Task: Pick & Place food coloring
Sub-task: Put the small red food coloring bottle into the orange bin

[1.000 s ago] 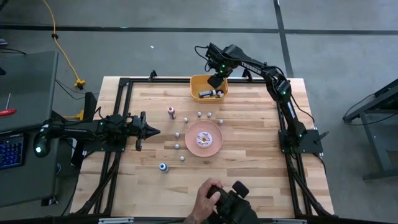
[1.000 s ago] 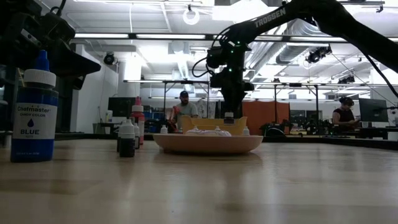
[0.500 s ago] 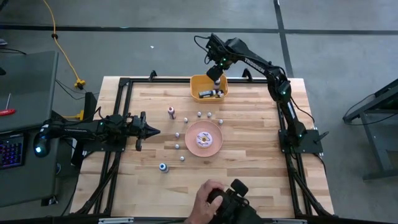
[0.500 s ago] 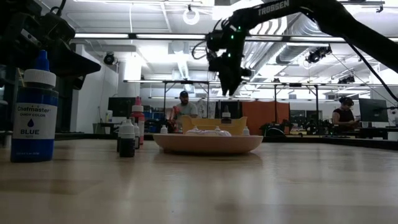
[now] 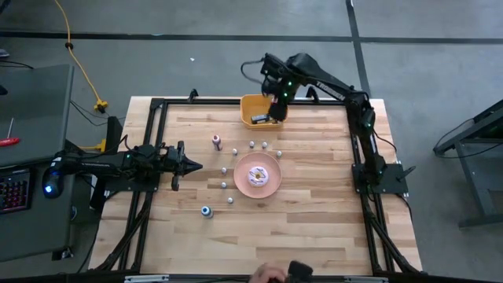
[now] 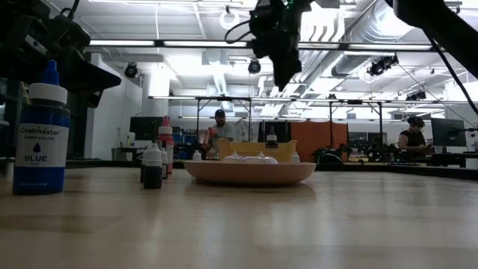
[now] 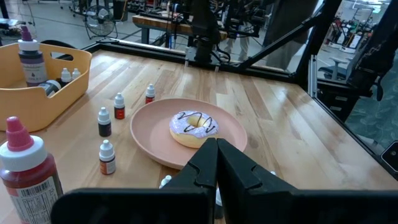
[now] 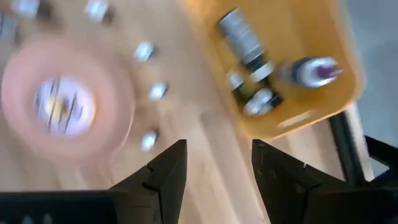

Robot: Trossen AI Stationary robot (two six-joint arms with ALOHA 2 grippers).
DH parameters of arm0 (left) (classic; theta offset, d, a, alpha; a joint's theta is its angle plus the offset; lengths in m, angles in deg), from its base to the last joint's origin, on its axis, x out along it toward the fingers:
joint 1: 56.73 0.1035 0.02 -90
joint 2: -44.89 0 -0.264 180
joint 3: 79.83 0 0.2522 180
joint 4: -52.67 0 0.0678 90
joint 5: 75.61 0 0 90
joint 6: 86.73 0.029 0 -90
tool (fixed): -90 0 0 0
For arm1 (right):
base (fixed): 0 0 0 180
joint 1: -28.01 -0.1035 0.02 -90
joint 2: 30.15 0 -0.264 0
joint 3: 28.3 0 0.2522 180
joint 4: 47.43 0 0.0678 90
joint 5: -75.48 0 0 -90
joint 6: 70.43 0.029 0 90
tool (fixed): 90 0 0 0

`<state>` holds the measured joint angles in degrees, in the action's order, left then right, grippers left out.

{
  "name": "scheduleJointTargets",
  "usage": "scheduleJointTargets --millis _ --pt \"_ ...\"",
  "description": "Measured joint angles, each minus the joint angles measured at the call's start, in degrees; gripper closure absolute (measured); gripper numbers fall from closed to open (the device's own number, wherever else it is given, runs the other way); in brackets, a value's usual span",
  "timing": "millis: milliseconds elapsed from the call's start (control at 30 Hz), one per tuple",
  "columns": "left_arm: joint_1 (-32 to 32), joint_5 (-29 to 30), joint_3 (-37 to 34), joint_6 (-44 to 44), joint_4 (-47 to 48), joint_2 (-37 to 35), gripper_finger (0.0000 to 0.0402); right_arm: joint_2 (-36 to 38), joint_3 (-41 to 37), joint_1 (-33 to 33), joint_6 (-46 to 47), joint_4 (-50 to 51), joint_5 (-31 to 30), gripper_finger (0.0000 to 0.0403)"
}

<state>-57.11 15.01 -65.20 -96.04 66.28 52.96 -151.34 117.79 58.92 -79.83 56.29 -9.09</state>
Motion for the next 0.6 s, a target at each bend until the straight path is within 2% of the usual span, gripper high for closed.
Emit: scheduleJointTargets --millis 67,200,367,600 --pt "0.0 0.0 0.0 0.0 0.0 0.0 0.0401 0.0 -0.7 -1.4 -3.4 -0.1 0.9 0.0233" --pt "0.0 0.0 0.0 0.0 0.0 0.0 0.0401 2.1 -5.3 -3.5 -7.9 -1.0 7.0 0.0233" --pt "0.0 0.0 0.0 0.0 0.0 0.0 0.0401 7.3 -15.7 -5.7 -10.3 -2.4 2.2 0.0233" --pt "0.0 0.0 0.0 0.0 0.0 0.0 0.0401 20.9 -38.3 -8.6 -8.5 -17.2 0.5 0.0233"
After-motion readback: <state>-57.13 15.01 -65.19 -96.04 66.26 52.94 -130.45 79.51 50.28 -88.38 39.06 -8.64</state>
